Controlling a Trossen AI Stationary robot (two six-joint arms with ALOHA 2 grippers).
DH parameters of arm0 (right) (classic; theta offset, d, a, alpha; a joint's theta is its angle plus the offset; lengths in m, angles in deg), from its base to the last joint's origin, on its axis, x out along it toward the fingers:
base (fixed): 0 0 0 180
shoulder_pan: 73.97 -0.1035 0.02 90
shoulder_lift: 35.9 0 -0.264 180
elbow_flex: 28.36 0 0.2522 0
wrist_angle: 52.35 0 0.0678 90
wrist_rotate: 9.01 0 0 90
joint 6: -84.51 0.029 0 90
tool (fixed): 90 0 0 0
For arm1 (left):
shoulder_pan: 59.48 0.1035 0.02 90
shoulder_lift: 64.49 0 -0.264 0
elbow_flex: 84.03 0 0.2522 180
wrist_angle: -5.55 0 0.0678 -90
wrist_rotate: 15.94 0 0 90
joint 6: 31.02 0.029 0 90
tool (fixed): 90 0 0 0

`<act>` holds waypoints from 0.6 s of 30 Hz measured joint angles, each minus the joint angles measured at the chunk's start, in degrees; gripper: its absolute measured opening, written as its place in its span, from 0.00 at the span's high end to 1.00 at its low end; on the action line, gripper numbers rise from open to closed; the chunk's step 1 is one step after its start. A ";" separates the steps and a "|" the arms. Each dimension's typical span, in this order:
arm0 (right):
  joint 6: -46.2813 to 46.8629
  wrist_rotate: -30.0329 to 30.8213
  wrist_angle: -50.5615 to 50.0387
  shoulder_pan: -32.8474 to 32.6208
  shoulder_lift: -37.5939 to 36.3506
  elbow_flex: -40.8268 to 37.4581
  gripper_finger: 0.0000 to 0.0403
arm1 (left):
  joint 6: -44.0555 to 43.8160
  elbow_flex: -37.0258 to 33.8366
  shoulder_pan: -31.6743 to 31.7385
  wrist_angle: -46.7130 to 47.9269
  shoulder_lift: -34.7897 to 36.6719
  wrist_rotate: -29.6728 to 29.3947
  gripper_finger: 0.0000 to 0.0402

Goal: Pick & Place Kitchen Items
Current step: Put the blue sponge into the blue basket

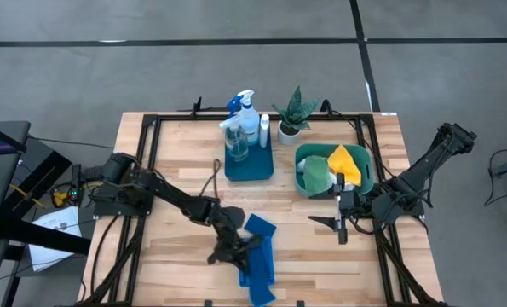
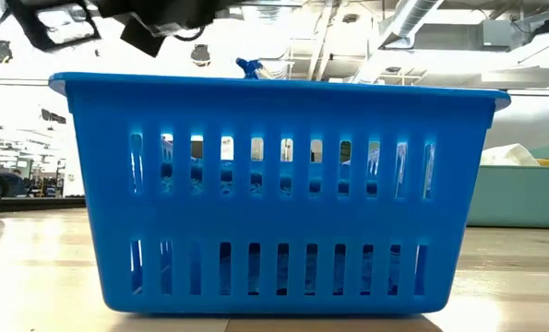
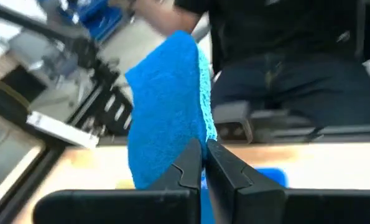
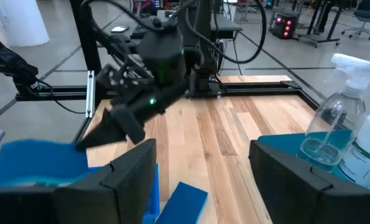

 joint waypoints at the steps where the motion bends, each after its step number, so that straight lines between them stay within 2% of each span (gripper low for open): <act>1: 0.00 0.01 0.02 -0.05 0.00 0.00 0.38 | 0.05 0.71 0.19 1.05 -0.70 -1.19 0.99; 7: -0.13 0.06 0.38 -0.26 -0.02 0.00 0.38 | 0.10 0.94 2.20 3.49 -2.39 2.32 0.99; 18: -0.37 0.23 0.24 -0.26 -0.02 0.00 0.38 | 0.26 -0.86 5.50 7.78 -2.35 2.60 0.99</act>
